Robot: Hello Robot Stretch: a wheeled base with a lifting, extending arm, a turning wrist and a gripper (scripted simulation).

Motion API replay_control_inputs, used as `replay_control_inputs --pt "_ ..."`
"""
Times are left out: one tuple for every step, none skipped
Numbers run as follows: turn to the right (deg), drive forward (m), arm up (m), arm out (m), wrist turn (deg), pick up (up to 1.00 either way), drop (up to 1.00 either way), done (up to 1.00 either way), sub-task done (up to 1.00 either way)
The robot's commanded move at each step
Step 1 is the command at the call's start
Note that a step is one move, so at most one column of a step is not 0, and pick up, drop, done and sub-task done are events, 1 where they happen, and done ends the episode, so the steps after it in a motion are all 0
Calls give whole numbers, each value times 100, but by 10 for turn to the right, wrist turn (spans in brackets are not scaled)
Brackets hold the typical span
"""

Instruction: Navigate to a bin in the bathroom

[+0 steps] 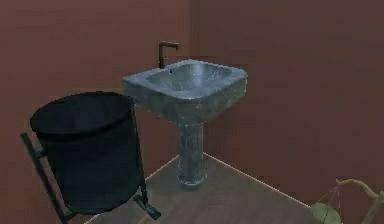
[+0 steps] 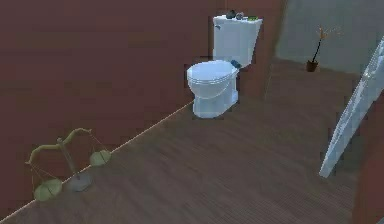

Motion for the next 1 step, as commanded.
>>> replay_control_inputs --pt "330 0 0 0 0 0 0 0 0"
